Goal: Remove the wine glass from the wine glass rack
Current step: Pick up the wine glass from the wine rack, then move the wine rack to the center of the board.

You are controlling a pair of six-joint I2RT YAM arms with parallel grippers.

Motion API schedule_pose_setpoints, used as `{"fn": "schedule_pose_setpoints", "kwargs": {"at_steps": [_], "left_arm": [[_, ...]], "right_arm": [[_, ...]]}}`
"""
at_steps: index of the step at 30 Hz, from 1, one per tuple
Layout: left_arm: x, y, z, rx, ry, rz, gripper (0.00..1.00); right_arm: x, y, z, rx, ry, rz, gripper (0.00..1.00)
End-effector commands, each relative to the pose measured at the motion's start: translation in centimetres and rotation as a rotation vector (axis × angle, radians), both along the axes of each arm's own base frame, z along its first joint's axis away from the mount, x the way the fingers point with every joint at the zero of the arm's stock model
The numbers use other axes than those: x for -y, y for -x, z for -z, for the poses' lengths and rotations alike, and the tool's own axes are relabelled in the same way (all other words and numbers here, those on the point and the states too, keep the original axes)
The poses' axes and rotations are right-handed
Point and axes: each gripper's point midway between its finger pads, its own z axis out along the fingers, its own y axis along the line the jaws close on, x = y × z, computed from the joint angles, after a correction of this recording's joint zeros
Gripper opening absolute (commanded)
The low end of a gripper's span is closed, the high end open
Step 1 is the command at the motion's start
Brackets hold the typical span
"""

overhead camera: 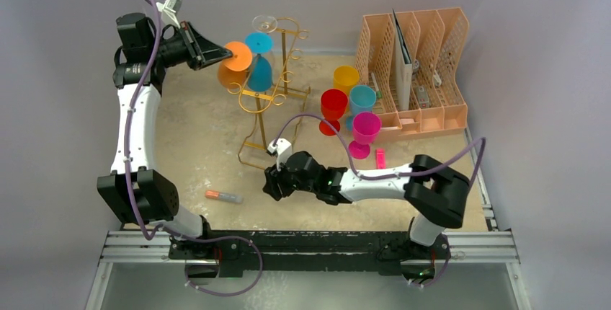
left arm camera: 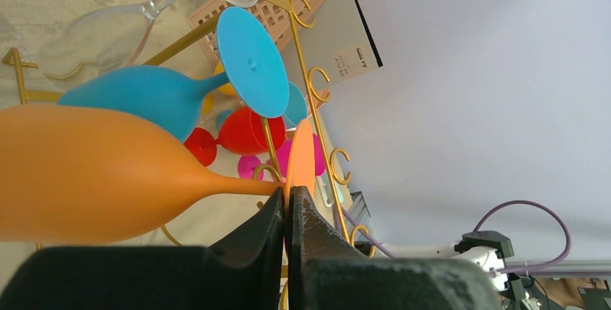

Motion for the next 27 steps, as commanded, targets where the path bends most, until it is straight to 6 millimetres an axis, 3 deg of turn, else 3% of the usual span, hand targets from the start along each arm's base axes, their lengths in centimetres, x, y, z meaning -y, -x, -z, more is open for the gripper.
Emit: {"fn": "schedule_pose_setpoints", "kwargs": {"at_steps": [1, 4, 15, 27], "left_arm": [[-0.5, 1.1, -1.9, 0.075, -0.013, -0.017, 0.00], [-0.6, 1.1, -2.8, 0.104, -0.031, -0.017, 0.00], [-1.4, 1.0, -3.5, 0.120, -0.063, -0.052, 0.00], [-2.3, 0.5, -5.0, 0.167, -0.083, -0.122, 0.00]], "right_arm": [[-2.3, -0.9, -1.1, 0.013, -0.084, 0.022, 0.54], [-2.5, -1.6, -0.5, 0.033, -0.035, 0.027, 0.55], [-0.2, -4.2, 3.8, 0.059, 0.168, 0.121, 0.57], [1.8, -8.1, 4.6, 0.007, 0.151, 0.116, 0.58]]}}
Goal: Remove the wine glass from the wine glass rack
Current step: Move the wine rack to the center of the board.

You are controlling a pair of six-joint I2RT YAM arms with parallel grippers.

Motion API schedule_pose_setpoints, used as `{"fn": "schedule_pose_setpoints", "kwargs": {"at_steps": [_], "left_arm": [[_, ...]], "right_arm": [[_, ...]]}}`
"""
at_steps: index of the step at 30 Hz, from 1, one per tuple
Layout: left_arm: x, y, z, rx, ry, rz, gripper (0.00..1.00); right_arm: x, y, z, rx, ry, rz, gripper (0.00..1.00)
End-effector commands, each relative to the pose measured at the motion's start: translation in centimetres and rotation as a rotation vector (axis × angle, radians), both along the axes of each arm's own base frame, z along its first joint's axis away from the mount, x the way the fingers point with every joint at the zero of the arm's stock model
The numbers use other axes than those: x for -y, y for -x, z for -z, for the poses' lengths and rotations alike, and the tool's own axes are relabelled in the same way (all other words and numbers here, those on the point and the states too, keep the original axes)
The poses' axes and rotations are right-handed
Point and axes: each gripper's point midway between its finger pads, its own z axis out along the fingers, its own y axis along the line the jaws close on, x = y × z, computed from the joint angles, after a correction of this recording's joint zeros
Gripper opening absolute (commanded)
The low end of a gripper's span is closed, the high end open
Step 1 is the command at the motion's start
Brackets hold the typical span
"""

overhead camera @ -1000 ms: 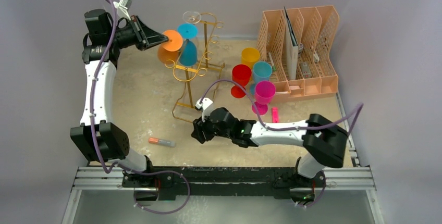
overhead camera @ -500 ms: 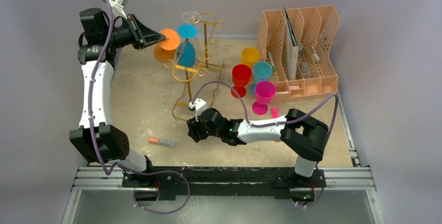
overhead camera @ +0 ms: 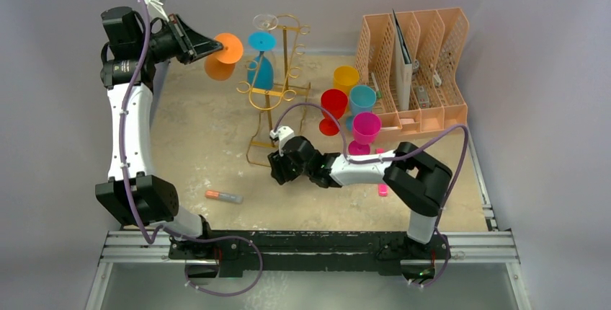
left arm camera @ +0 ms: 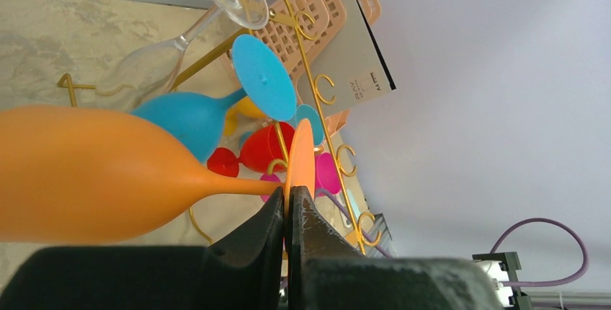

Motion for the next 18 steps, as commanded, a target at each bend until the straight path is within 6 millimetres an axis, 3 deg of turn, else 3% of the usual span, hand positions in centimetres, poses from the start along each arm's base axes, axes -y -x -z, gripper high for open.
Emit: {"fn": "schedule_pose_setpoints", "kwargs": {"at_steps": [1, 7, 13, 18], "left_arm": [[-0.5, 0.7, -3.0, 0.116, -0.039, -0.042, 0.00], [-0.1, 1.8, -3.2, 0.159, -0.041, -0.032, 0.00], [0.0, 3.5, -3.2, 0.172, -0.072, -0.052, 0.00], [0.3, 5.9, -4.8, 0.227, -0.085, -0.079, 0.00]], "right_arm": [[0.1, -2.1, -0.3, 0.019, -0.017, -0.009, 0.58], [0.0, -3.6, -0.7, 0.021, -0.024, -0.019, 0.58], [-0.4, -1.9, -3.2, 0.006, -0.105, -0.097, 0.58], [0.2, -0.5, -4.8, -0.050, -0.165, -0.071, 0.58]]}}
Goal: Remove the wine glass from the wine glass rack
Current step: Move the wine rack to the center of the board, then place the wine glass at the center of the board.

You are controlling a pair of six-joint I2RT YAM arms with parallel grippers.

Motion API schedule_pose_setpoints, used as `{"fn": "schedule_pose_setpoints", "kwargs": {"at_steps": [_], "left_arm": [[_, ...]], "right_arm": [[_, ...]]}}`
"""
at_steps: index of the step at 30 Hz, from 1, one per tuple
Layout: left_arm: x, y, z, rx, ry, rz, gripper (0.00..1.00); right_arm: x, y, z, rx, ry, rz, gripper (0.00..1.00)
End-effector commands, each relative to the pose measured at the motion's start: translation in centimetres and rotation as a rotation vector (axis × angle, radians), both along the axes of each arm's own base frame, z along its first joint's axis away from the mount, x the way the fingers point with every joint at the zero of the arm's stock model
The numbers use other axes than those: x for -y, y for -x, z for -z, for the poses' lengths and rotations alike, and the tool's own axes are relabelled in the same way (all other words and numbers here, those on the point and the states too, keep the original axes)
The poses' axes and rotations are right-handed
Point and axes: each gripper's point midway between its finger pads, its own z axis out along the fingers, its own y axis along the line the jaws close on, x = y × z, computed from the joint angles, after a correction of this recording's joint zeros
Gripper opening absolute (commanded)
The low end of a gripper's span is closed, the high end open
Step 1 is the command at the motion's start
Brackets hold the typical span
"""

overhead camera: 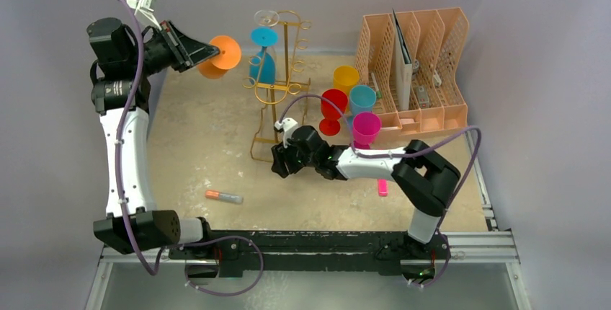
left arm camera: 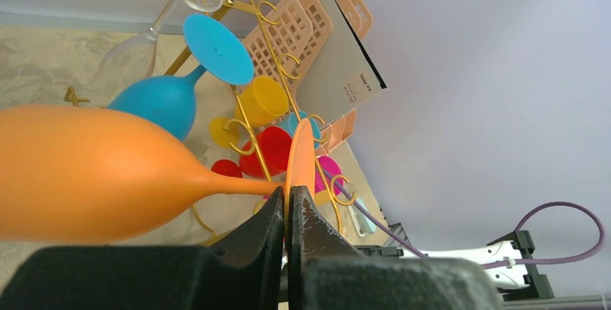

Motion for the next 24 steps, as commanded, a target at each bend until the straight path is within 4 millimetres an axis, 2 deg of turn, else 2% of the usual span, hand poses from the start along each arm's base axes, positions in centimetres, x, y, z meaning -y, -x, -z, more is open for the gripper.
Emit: {"fn": "schedule_pose_setpoints", "kwargs": {"at_steps": [1, 7, 13, 16, 20, 24], "left_arm": [[0.0, 2.5, -2.1, 0.104, -0.046, -0.037, 0.00], [0.0, 4.6, -0.4, 0.079, -0.101, -0.050, 0.00], [0.1, 7.9, 2.0, 0.034, -0.124, -0.103, 0.00], [0.9, 9.7, 3.6, 0.001, -0.122, -0.080, 0.00], [3.4, 12.0, 4.9, 0.005, -0.050, 0.077, 0.00], [3.6, 13.7, 7.8, -0.042, -0.154, 0.078, 0.00]], "right_arm": [[0.0, 1.1, -3.8, -0.017, -0.114, 0.005, 0.58], [1.8, 3.2, -4.5, -0.105, -0.145, 0.054, 0.57], [2.5, 6.3, -7.2, -0.095, -0.209, 0.037, 0.56], [2.9, 7.9, -8.9, -0.062, -0.241, 0.030, 0.56], [5.9, 8.1, -10.4, -0.048, -0.288, 0.143, 0.56], [8.5, 8.2, -13.0, 0.019, -0.323, 0.177, 0.57]]}}
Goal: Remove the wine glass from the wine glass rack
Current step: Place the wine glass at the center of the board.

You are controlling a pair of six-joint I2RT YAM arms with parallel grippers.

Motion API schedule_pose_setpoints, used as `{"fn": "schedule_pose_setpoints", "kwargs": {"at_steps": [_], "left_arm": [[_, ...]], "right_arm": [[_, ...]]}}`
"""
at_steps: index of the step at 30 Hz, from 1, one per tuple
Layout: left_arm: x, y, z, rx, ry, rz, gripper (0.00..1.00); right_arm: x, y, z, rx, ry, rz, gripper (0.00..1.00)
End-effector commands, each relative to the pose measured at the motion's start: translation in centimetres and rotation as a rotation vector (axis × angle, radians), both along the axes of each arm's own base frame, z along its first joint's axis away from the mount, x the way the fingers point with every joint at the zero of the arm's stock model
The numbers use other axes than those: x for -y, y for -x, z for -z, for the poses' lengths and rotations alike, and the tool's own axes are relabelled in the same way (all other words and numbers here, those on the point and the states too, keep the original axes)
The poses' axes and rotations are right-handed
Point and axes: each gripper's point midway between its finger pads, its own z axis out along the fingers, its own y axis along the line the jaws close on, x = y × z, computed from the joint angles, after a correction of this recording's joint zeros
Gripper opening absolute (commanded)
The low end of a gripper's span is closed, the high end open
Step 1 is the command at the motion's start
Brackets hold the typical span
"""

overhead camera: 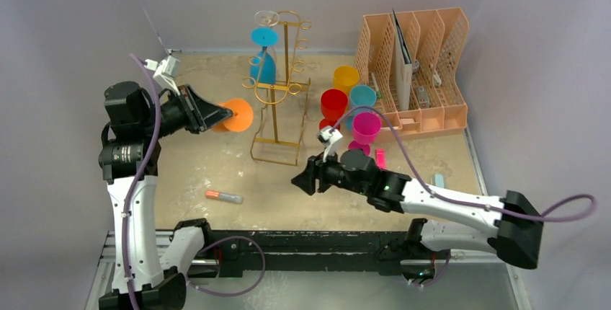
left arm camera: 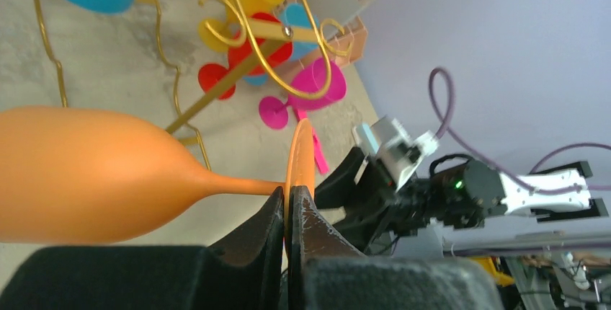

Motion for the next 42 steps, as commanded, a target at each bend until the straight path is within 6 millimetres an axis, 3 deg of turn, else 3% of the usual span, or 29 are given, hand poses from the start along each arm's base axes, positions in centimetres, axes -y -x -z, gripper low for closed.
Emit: {"fn": "schedule_pose_setpoints", "kwargs": {"at_steps": [1, 5, 10, 17, 20, 26, 29, 31, 33, 38, 42], "left_arm": [[1.0, 2.2, 2.3, 0.012, -0.089, 0.083, 0.00], [3.4, 4.7, 3.3, 0.013, -0.010, 0.281, 0.00], [5.4, 7.2, 4.4, 0.089, 0.102, 0.549, 0.00], [9.2, 7.6, 9.3, -0.006, 0.057, 0.653, 0.00], [10.6, 7.4, 9.1, 0.026, 0.073, 0.657, 0.00], [11.2, 7.6, 8.0, 0.042, 0.079, 0.699, 0.00], [11.2, 8.7, 9.0, 0.028, 0.074, 0.785, 0.00], [11.1, 9.3, 9.6, 0.024, 0.059, 0.803, 0.00], [10.9, 9.5, 9.8, 0.035, 0.049, 0.800, 0.00], [11.1, 9.7, 9.9, 0.046, 0.055, 0.788, 0.00], [11.2, 9.2, 10.7, 0.013, 0.042, 0.763, 0.00]], "right_arm": [[3.3, -0.7, -1.9, 0.037, 0.004, 0.113, 0.57], [5.7, -1.6, -3.8, 0.106, 0.038, 0.193, 0.59], [6.0, -2.1, -7.5, 0.145, -0.040, 0.230, 0.62], [8.0, 1.1, -9.9, -0.014, 0.020, 0.180, 0.71], [6.7, 2.9, -11.3, -0.021, -0.062, 0.063, 0.79], [5.6, 4.6, -10.6, -0.082, -0.051, -0.047, 0.83], [4.8, 3.4, -10.4, -0.094, -0.095, -0.012, 0.84], [4.6, 1.6, -10.2, -0.123, -0.160, 0.038, 0.84], [3.9, 0.6, -10.9, -0.163, -0.259, 0.030, 0.84], [2.0, 0.4, -12.0, -0.174, -0.292, -0.057, 0.83], [0.1, 0.3, -11.8, -0.190, -0.299, -0.125, 0.80]]}}
